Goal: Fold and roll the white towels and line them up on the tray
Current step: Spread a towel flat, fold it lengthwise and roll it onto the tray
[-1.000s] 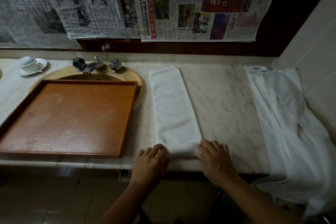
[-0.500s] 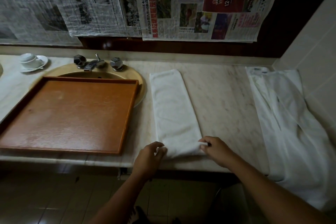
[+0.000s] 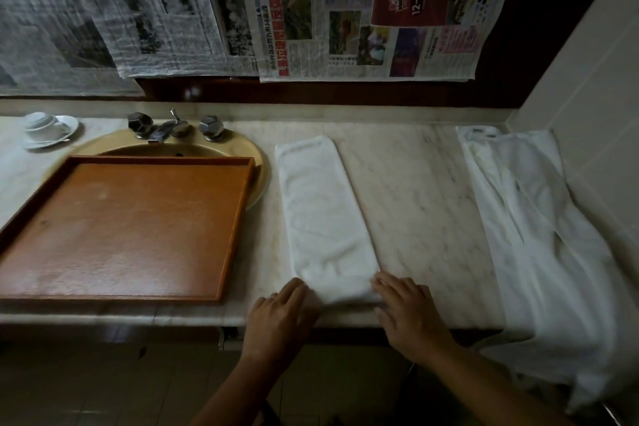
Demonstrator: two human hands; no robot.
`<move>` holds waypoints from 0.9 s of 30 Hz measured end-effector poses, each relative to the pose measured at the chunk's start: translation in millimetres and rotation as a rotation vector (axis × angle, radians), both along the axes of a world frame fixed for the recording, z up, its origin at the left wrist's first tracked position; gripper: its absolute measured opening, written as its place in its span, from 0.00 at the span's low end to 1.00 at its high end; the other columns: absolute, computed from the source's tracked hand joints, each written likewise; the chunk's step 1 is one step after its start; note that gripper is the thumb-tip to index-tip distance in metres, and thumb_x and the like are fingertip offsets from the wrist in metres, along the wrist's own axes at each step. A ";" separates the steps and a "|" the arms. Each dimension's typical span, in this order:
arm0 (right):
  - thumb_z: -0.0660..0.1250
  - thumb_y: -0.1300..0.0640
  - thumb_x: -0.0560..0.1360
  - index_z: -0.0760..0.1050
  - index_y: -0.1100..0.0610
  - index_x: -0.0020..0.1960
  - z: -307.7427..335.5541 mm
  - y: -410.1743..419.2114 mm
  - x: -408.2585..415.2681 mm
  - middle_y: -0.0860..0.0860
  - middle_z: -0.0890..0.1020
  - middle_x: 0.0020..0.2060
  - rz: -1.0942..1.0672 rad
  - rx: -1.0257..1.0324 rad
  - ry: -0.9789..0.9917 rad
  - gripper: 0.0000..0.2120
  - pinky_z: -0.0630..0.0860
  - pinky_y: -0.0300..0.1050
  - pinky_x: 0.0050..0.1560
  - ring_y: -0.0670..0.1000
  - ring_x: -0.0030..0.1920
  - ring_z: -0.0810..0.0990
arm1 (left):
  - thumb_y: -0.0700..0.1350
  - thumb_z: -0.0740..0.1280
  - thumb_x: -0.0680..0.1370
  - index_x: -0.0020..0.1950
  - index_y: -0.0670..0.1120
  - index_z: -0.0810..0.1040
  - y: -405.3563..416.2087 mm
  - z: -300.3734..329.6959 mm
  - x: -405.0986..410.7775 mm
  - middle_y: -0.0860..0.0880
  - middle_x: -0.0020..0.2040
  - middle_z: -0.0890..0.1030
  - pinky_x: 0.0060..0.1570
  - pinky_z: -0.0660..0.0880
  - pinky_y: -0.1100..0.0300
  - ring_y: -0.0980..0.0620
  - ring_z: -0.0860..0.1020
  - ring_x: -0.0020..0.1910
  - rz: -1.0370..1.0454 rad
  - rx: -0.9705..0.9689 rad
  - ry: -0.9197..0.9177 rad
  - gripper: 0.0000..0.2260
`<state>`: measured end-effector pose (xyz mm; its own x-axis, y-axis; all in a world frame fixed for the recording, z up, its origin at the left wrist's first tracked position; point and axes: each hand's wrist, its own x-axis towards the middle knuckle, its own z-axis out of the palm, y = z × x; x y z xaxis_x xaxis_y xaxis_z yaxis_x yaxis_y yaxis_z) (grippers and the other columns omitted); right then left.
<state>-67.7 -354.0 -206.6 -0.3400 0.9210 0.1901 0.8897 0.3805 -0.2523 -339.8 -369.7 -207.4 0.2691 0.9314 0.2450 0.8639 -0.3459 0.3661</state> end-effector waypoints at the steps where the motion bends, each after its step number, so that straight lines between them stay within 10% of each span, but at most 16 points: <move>1: 0.64 0.49 0.74 0.75 0.48 0.63 -2.6 -1.8 0.3 0.45 0.77 0.63 -0.030 -0.032 0.066 0.17 0.75 0.48 0.50 0.48 0.56 0.75 | 0.52 0.72 0.76 0.54 0.55 0.74 -4.9 0.7 0.4 0.58 0.52 0.76 0.31 0.68 0.62 0.55 0.76 0.31 0.002 -0.005 -0.008 0.11; 5: 0.74 0.57 0.72 0.74 0.38 0.54 10.2 7.7 -5.5 0.43 0.79 0.49 -0.244 -0.355 0.484 0.19 0.73 0.39 0.50 0.45 0.49 0.78 | 0.53 0.72 0.76 0.54 0.60 0.71 -10.5 13.6 12.0 0.56 0.41 0.80 0.31 0.75 0.58 0.57 0.77 0.32 0.282 -0.304 -0.321 0.11; 11: 0.72 0.54 0.76 0.80 0.49 0.54 28.1 45.9 -2.5 0.48 0.83 0.48 -0.295 -0.599 0.552 0.08 0.78 0.46 0.53 0.49 0.50 0.81 | 0.57 0.70 0.77 0.53 0.56 0.77 18.8 15.6 2.1 0.52 0.52 0.82 0.44 0.80 0.54 0.53 0.80 0.49 0.315 -0.585 -0.595 0.09; 15: 0.70 0.51 0.76 0.76 0.49 0.48 33.1 56.3 -13.7 0.45 0.78 0.41 -0.394 -0.587 0.471 0.04 0.74 0.42 0.44 0.50 0.45 0.79 | 0.58 0.68 0.78 0.48 0.55 0.78 33.8 17.6 4.1 0.52 0.44 0.83 0.44 0.79 0.52 0.53 0.81 0.41 0.417 -0.620 -0.556 0.08; 23: 0.71 0.57 0.72 0.76 0.48 0.42 21.2 37.7 -21.1 0.44 0.78 0.45 -0.192 -0.033 -0.051 0.05 0.66 0.47 0.42 0.53 0.46 0.74 | 0.48 0.69 0.78 0.46 0.51 0.83 27.4 9.0 9.5 0.54 0.44 0.81 0.37 0.76 0.52 0.51 0.77 0.41 0.252 -0.074 -0.119 0.04; 27: 0.60 0.50 0.76 0.81 0.51 0.54 4.9 19.5 -5.8 0.45 0.82 0.55 -0.101 -0.034 0.076 0.14 0.72 0.48 0.47 0.53 0.51 0.77 | 0.54 0.60 0.80 0.51 0.53 0.83 10.2 1.1 3.0 0.54 0.47 0.83 0.36 0.74 0.54 0.52 0.77 0.39 0.112 0.048 -0.029 0.12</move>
<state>-73.5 -334.6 -201.7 -0.2309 0.9562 0.1800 0.9011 0.2799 -0.3312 -336.9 -359.5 -206.3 0.1557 0.9423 0.2962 0.8875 -0.2651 0.3769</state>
